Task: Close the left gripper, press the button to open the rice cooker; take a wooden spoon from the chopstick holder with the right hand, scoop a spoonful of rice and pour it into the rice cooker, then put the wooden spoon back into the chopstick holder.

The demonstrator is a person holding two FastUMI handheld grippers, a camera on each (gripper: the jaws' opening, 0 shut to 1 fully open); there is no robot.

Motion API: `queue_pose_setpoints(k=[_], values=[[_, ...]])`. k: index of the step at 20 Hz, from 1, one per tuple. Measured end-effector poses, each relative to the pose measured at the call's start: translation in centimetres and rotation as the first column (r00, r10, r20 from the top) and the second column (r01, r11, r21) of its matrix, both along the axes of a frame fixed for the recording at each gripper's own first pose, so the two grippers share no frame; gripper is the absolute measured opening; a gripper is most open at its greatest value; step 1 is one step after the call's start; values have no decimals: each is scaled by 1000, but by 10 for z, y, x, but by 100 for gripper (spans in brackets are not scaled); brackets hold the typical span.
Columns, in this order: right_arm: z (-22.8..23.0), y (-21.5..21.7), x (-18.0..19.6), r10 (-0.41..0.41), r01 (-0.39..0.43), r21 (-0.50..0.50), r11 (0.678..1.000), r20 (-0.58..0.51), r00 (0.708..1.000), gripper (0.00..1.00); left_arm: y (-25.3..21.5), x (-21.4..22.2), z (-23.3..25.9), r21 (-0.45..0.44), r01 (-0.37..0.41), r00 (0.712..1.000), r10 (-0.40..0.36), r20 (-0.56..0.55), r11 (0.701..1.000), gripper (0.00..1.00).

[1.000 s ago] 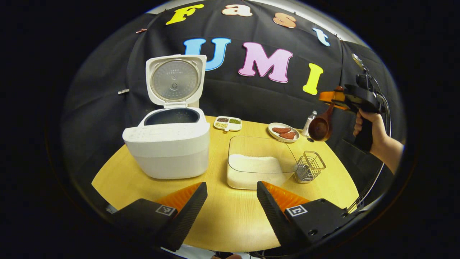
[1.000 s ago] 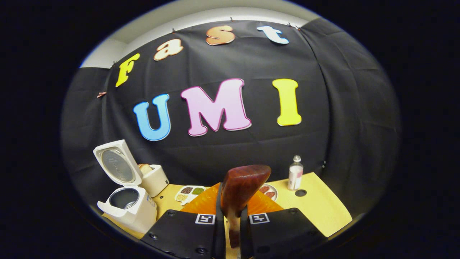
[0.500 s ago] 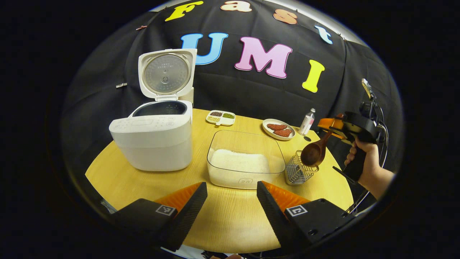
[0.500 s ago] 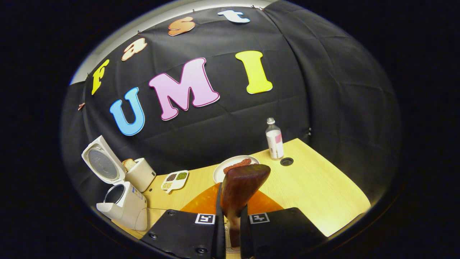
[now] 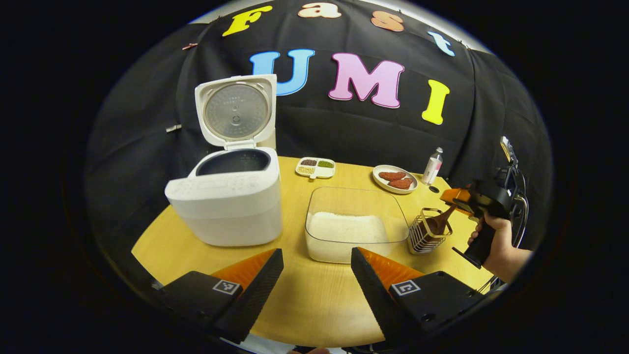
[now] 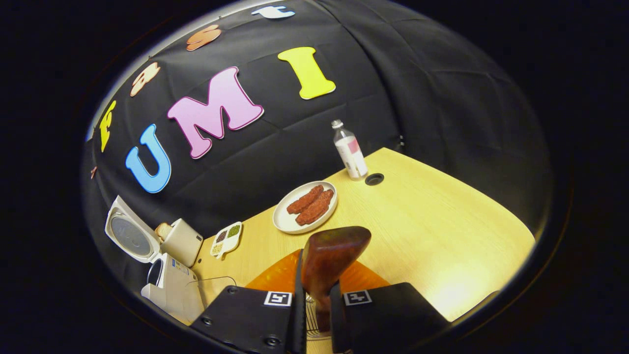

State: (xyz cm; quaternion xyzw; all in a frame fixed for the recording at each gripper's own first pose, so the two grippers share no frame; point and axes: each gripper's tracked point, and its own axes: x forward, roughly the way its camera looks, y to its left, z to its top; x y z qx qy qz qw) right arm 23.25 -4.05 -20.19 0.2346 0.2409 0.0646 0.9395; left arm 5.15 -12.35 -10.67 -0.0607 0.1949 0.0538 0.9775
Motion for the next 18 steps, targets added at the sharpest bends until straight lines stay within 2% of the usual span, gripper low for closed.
queue_pose_setpoints(k=[1,3,4,7,11,15,18], values=[[1,-5,1,-5,5,-11,1000,8,1000,25,8,1,7,11,-8,1000,8,16,1000,96],[4,-16,-7,-7,7,-45,999,6,1000,44,22,4,22,16,-24,999,23,38,1000,96],[8,-19,-12,-4,4,-49,999,8,1000,44,29,8,34,29,-23,998,21,57,999,96],[19,-30,-28,-8,10,-92,996,25,1000,97,52,18,82,77,-33,990,22,140,996,96],[39,-48,-47,-33,40,-137,990,50,998,98,85,29,146,96,-69,970,44,240,993,95],[57,-64,-62,-37,53,-211,976,80,996,99,116,36,200,51,-104,947,83,310,993,96],[77,-76,-72,-27,58,-268,962,120,992,99,145,50,243,53,-118,932,92,351,992,95]])
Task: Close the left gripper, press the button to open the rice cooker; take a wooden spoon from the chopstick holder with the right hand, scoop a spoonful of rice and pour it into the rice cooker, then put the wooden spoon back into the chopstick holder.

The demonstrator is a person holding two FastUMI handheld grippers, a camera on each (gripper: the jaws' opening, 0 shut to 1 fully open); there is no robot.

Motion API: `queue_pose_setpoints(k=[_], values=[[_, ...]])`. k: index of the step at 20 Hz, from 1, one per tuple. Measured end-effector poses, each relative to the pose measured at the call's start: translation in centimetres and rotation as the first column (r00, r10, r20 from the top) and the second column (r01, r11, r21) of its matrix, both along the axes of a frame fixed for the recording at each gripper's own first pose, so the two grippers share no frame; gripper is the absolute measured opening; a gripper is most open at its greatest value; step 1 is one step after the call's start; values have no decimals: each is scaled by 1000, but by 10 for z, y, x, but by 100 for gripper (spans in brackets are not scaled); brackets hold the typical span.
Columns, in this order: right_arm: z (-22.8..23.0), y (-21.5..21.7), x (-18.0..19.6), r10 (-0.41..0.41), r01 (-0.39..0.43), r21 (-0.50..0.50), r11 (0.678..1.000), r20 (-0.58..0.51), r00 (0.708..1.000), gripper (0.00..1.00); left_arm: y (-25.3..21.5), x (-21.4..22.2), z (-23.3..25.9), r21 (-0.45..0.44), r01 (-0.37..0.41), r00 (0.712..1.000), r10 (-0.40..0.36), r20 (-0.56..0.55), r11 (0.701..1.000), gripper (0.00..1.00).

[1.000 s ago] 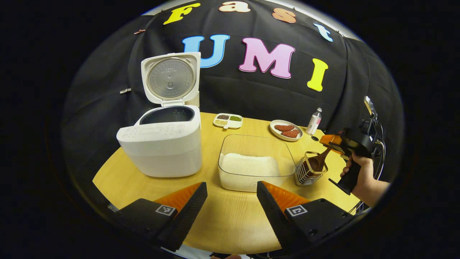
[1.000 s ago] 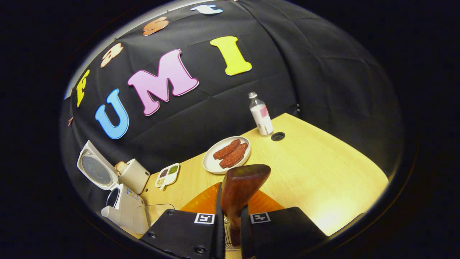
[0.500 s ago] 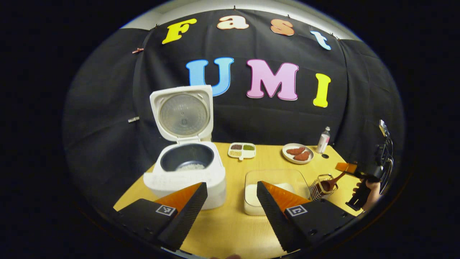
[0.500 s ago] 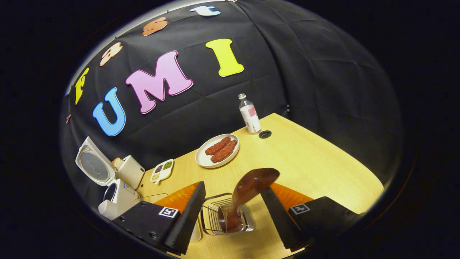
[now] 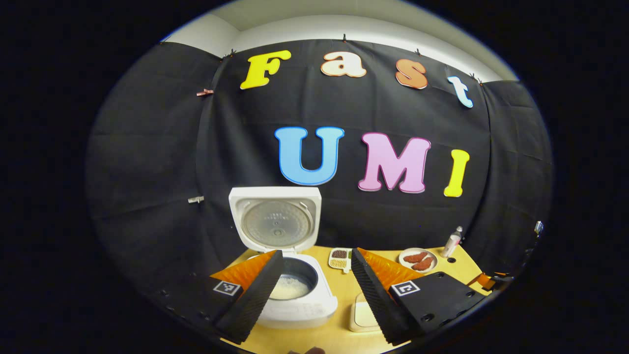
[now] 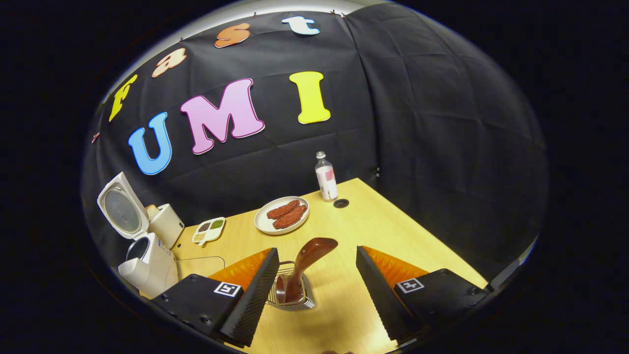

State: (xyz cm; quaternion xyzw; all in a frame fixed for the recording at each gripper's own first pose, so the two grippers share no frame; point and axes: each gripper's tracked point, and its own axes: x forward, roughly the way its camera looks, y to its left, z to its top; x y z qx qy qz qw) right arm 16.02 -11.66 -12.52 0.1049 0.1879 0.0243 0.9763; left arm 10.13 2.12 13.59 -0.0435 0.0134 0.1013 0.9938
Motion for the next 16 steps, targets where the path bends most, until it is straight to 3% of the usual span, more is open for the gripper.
queue_pose_setpoints(k=[10,16], values=[[31,-4,-41,12,-9,-80,997,40,999,98,90,112,73,-5,-29,1000,29,8,1000,95],[49,-2,-71,1,6,-121,993,62,998,99,149,194,69,-24,-61,998,60,-20,998,95]])
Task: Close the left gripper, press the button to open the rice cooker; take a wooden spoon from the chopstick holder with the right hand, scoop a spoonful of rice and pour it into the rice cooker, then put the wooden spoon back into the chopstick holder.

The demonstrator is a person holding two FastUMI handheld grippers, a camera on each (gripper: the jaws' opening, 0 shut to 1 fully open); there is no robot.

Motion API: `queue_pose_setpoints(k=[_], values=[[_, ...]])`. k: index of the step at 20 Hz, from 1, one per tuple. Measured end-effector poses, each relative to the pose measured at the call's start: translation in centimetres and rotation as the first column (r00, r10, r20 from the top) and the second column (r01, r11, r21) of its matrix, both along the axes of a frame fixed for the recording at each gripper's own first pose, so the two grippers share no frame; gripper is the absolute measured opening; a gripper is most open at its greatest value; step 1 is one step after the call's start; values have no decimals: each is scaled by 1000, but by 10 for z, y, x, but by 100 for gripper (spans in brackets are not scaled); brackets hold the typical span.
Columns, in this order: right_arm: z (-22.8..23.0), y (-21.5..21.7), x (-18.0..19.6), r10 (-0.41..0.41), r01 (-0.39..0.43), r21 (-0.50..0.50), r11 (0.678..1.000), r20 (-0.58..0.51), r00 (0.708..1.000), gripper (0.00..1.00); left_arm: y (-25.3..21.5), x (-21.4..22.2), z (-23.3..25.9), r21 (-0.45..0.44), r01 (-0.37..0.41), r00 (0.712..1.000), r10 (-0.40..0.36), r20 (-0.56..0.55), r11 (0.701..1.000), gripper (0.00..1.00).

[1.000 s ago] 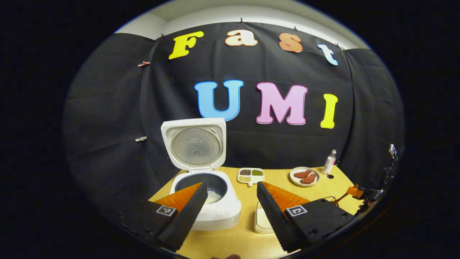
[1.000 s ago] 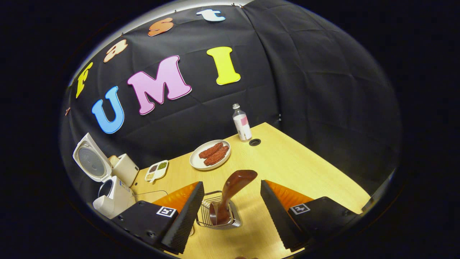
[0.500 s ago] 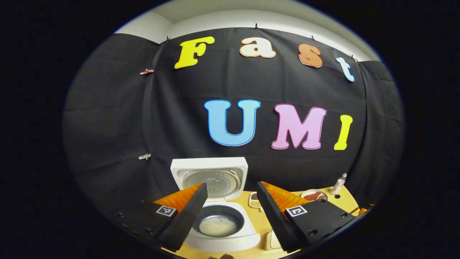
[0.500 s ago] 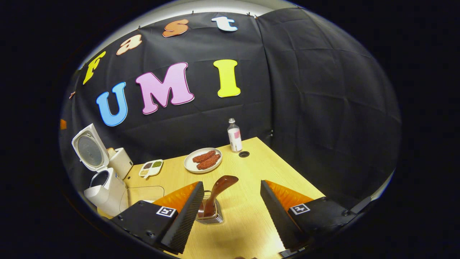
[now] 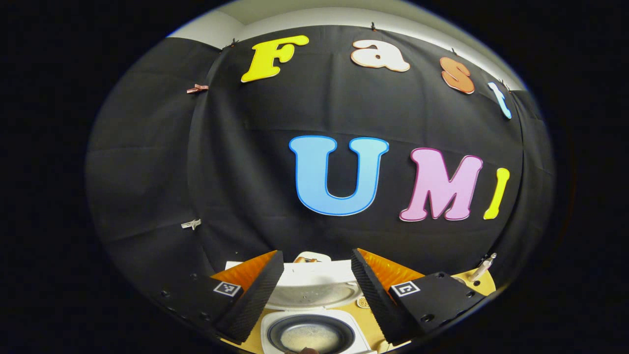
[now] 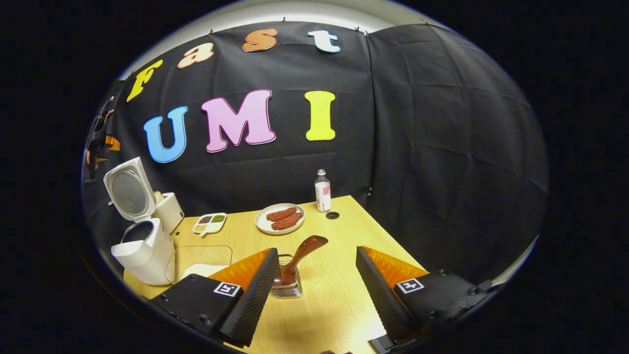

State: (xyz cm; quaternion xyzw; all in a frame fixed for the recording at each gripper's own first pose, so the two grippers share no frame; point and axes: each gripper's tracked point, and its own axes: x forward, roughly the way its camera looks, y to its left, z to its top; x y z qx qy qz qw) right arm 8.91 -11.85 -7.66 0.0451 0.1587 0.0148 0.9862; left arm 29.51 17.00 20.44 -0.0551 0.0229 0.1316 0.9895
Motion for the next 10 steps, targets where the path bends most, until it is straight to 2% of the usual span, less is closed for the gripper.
queue_pose_setpoints(k=[6,10], values=[[6,18,-20,8,-8,-24,1000,-1,1000,99,34,48,-33,-72,4,998,-9,-66,997,95],[11,37,-26,34,-34,-26,999,18,999,99,36,53,-43,-23,-3,992,0,-130,1000,93]])
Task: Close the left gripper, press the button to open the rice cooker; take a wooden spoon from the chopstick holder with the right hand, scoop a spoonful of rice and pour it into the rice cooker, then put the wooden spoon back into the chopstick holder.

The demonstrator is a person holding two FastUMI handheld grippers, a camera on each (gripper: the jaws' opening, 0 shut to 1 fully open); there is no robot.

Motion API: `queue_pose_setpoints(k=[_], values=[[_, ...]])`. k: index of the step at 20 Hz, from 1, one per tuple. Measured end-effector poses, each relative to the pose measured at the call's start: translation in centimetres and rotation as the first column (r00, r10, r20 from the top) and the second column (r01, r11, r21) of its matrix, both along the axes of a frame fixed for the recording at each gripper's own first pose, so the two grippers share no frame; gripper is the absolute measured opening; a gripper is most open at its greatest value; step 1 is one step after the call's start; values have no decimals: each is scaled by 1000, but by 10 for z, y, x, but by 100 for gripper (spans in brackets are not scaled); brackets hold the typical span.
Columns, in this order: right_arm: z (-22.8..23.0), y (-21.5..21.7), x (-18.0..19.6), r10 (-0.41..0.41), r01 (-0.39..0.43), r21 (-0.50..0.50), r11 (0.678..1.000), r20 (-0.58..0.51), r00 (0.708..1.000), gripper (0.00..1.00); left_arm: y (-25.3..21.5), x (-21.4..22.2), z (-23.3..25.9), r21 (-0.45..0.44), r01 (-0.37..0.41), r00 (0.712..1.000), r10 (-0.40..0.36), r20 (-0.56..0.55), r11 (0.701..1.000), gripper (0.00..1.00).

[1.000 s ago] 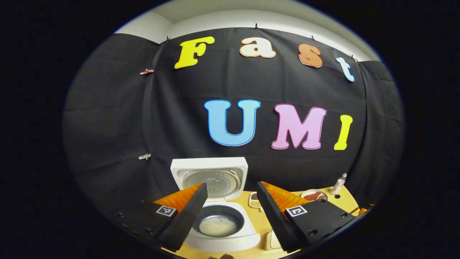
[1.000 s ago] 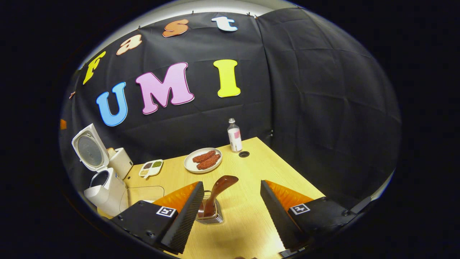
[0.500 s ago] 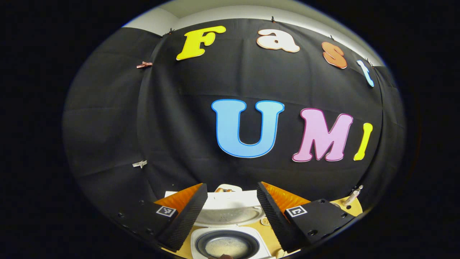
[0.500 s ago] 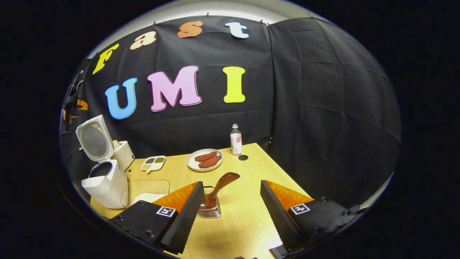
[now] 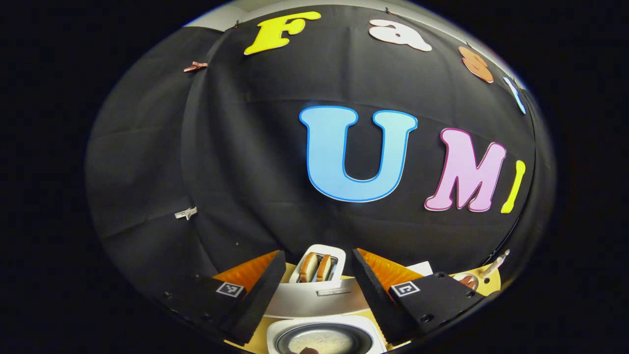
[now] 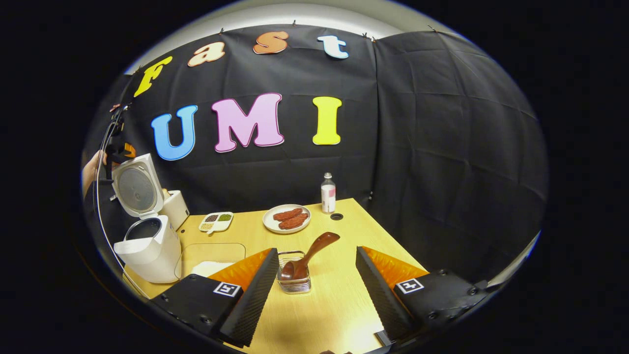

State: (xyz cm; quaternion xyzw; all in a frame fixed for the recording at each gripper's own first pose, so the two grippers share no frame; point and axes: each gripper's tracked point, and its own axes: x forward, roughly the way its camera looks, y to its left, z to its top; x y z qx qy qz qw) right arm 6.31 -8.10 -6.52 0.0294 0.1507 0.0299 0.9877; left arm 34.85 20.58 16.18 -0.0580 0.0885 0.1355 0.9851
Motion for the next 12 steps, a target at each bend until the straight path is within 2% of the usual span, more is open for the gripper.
queue_pose_setpoints(k=[1,2,12], values=[[0,6,-1,12,-12,-1,1000,1,1000,99,-2,-4,-4,2,-3,1000,3,-31,1000,93],[-1,11,-1,24,-24,-2,1000,1,1000,99,-1,-4,-2,5,-6,1000,6,-26,1000,99],[-10,47,-3,140,-139,42,989,-3,990,99,-40,-74,-38,-47,22,992,-28,-125,999,99]])
